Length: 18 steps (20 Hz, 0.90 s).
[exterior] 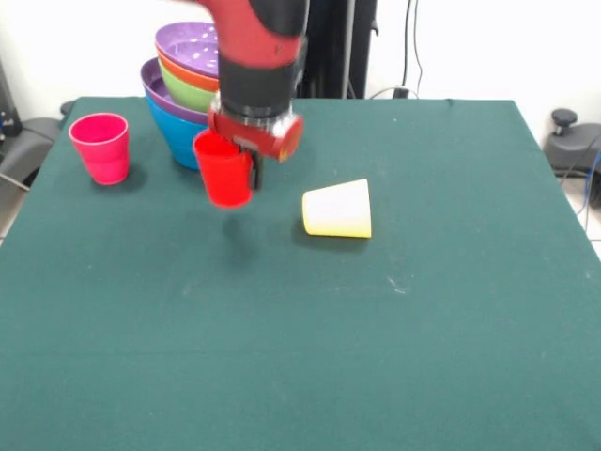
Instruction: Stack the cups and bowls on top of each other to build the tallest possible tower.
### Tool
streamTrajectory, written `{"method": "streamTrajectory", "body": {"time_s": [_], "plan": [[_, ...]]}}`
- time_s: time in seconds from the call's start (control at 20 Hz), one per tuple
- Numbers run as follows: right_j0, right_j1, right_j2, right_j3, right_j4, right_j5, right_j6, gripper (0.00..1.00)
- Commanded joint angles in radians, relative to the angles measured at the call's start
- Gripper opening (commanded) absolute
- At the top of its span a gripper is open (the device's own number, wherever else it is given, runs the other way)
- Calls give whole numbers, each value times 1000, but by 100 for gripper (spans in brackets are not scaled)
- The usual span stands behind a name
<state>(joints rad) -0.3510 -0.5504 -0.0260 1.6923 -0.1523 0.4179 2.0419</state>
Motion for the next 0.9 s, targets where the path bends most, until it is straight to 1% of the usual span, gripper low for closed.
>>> {"method": "streamTrajectory", "body": {"time_s": [0.05, 0.1, 0.2, 0.35, 0.6, 0.8, 0.9], "plan": [[16, -303, 75, 203, 55, 191, 19, 0], [15, -334, 71, 224, 62, 214, 16, 0], [6, -380, 70, 256, 68, 226, 6, 0], [-24, -439, 91, 299, 91, 249, -26, 0], [-38, -545, 94, 327, 126, 317, -72, 0], [-37, -633, 71, 371, 146, 377, -92, 0], [-42, -663, 59, 426, 161, 379, -96, 0]]}}
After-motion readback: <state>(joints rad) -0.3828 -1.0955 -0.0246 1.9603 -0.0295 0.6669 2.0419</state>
